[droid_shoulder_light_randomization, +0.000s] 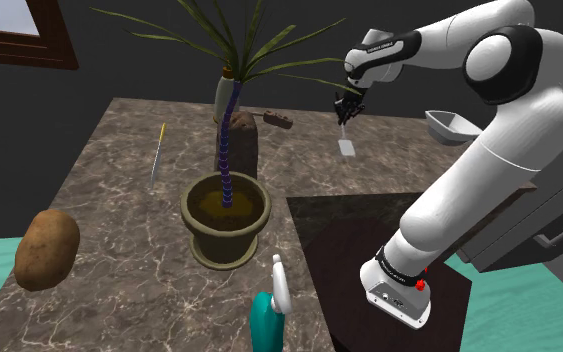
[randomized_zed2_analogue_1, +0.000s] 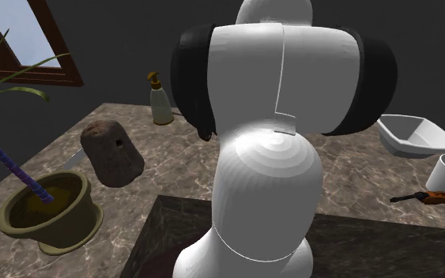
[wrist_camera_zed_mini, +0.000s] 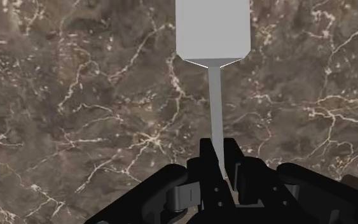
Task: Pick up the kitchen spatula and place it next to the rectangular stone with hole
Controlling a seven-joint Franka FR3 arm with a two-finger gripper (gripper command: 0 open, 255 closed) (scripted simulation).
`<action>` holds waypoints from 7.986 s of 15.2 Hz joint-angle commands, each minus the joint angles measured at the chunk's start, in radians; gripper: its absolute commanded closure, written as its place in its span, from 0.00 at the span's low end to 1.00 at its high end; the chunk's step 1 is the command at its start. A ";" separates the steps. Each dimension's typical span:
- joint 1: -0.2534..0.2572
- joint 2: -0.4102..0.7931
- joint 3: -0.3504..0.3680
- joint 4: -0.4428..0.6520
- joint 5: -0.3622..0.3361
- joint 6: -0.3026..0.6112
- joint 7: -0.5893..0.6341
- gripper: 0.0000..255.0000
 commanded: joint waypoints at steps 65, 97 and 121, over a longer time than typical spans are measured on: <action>0.208 -0.318 0.388 0.249 -0.013 -0.582 0.586 1.00; 0.233 -0.343 0.436 -0.165 0.000 -0.195 0.662 1.00; 0.229 -0.215 0.444 -0.384 -0.014 0.152 0.682 1.00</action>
